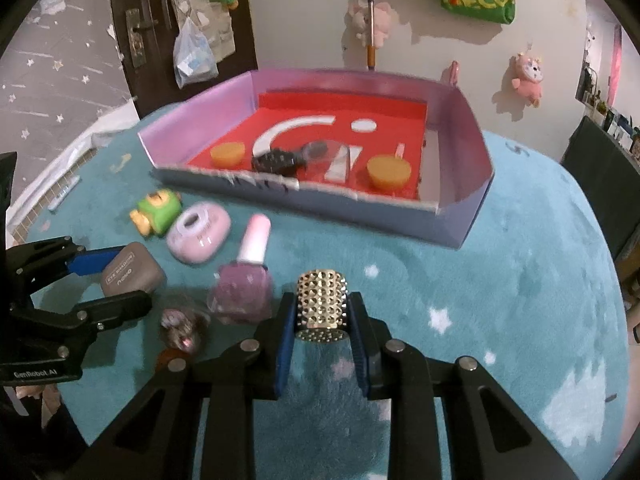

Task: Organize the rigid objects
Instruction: 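Carry the compact and cylinder into the pink box and open both tools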

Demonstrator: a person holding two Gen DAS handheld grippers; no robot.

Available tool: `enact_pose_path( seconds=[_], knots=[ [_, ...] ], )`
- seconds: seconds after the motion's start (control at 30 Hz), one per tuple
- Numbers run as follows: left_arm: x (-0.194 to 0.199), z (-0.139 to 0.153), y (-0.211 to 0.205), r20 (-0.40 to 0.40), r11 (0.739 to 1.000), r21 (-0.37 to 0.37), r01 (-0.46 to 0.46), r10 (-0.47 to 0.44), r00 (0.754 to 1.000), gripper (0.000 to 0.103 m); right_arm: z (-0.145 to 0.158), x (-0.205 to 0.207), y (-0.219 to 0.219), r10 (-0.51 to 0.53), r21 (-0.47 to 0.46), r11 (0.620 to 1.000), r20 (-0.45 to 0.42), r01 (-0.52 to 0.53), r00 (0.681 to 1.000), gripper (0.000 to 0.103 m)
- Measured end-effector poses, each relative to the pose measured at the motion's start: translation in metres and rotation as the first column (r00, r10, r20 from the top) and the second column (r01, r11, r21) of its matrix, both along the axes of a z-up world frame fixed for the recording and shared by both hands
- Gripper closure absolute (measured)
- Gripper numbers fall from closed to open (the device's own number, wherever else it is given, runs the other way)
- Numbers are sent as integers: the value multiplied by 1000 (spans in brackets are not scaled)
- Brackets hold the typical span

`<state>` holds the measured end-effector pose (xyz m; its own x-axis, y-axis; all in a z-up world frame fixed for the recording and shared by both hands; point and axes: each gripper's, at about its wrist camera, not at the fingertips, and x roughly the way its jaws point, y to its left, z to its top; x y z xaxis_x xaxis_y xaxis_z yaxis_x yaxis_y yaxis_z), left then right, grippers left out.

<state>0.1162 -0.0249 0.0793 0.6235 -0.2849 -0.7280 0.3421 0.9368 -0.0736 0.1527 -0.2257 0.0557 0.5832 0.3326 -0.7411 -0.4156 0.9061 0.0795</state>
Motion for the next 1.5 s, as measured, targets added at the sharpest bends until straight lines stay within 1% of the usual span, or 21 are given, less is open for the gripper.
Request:
enact_pose_path(
  seconds=[0.07, 0.1, 0.17, 0.23, 0.3, 0.33, 0.43, 0.53, 0.6, 0.67, 0.77, 0.83, 0.93, 1.0, 1.23, 1.33, 1.5],
  knots=[
    [10, 15, 0, 16, 1000, -14, 14, -14, 1000, 53, 15, 9, -2, 22, 73, 997, -6, -22, 1000, 76],
    [19, 23, 0, 24, 1000, -20, 23, -23, 999, 52, 21, 13, -2, 24, 86, 996, -2, -24, 1000, 76],
    [37, 35, -1, 35, 999, -19, 31, -30, 999, 53, 35, 25, 2, 29, 85, 996, 23, -31, 999, 76],
    [59, 44, -4, 39, 999, -5, 43, -43, 998, 53, 48, 44, 7, 28, 57, 998, 47, -30, 998, 76],
    [84, 48, -7, 22, 998, 2, 55, -55, 998, 53, 54, 65, 11, 30, 47, 998, 45, -32, 999, 76],
    [101, 47, -9, -5, 998, 13, 63, -63, 998, 53, 56, 75, 13, 28, 38, 999, 40, -29, 999, 76],
    [136, 41, -14, -48, 996, 41, 80, -78, 996, 52, 53, 111, 19, 25, -1, 1000, 2, -25, 1000, 76],
    [170, 30, -20, -94, 993, 68, 96, -89, 992, 52, 41, 145, 28, 20, -73, 997, -45, -23, 999, 76],
    [189, 21, -21, -136, 992, 78, 99, -87, 987, 53, 33, 161, 31, 15, -102, 994, -78, -23, 997, 76],
    [203, 14, -23, -158, 990, 99, 96, -80, 984, 53, 23, 175, 34, 13, -131, 991, -116, -28, 993, 76],
    [222, 2, -23, -194, 989, 117, 90, -66, 979, 53, 15, 187, 34, 13, -143, 989, -161, -36, 987, 76],
    [229, -5, -24, -219, 988, 128, 90, -60, 974, 53, 11, 191, 35, 4, -161, 986, -172, -32, 985, 76],
    [236, -12, -27, -248, 986, 138, 91, -55, 967, 53, 3, 198, 33, 2, -149, 988, -224, -36, 975, 76],
    [240, -15, -27, -265, 986, 139, 94, -54, 963, 53, 0, 199, 32, -1, -165, 986, -232, -38, 973, 76],
    [241, -24, -27, -294, 984, 147, 100, -53, 954, 53, -5, 196, 32, 10, -186, 981, -254, -59, 967, 76],
    [239, -24, -29, -285, 982, 157, 103, -55, 957, 52, -5, 197, 36, 10, -190, 980, -254, -60, 967, 75],
    [238, -24, -31, -288, 983, 151, 100, -53, 956, 52, -5, 199, 36, 10, -184, 981, -255, -59, 967, 75]
  ],
)
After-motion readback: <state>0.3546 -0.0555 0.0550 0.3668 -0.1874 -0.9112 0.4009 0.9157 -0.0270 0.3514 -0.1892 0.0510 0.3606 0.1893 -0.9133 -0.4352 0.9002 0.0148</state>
